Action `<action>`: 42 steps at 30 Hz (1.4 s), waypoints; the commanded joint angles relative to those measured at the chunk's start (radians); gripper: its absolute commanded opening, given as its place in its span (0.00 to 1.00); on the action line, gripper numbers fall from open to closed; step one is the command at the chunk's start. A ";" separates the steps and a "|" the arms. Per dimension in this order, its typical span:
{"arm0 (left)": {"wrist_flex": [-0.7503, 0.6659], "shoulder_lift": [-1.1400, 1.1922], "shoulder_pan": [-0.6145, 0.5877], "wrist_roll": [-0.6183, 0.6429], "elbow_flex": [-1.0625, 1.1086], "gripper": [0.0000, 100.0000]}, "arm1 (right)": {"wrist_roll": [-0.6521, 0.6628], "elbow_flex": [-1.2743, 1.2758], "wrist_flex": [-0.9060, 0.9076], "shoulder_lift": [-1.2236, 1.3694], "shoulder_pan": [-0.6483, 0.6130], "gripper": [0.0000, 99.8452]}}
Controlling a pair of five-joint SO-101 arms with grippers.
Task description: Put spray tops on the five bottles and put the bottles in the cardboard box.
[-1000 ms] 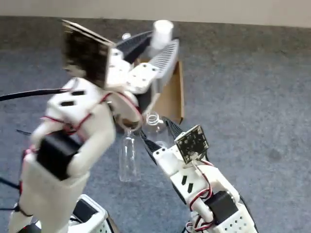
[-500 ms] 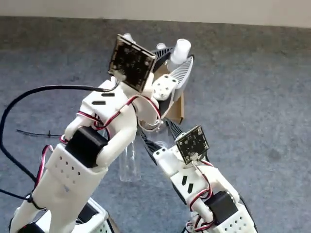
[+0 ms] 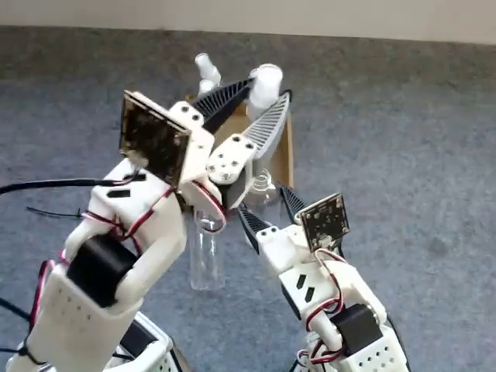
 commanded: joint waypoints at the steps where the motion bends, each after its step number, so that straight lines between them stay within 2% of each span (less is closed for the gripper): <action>1: 0.002 -0.022 0.008 -0.012 0.101 0.01 | -0.012 -0.019 -0.031 -0.010 0.019 0.00; 4: -0.005 -0.027 0.008 -0.014 0.147 0.01 | -0.011 -0.019 -0.028 -0.010 0.019 0.00; 11: -0.071 0.024 0.018 -0.061 -0.038 0.01 | 0.015 -0.013 -0.028 -0.010 -0.053 0.00; 20: -0.074 0.232 0.018 -0.064 -0.188 0.01 | 0.034 -0.012 -0.028 -0.010 -0.056 0.00; 26: -0.072 0.232 0.021 -0.064 -0.200 0.01 | 0.034 -0.012 -0.030 -0.010 -0.054 0.00; 34: -0.072 0.232 0.124 -0.064 -0.193 0.01 | 0.034 -0.012 -0.031 -0.010 -0.054 0.00; 42: -0.066 0.196 0.117 -0.068 -0.111 0.01 | 0.034 -0.012 -0.030 -0.010 -0.054 0.00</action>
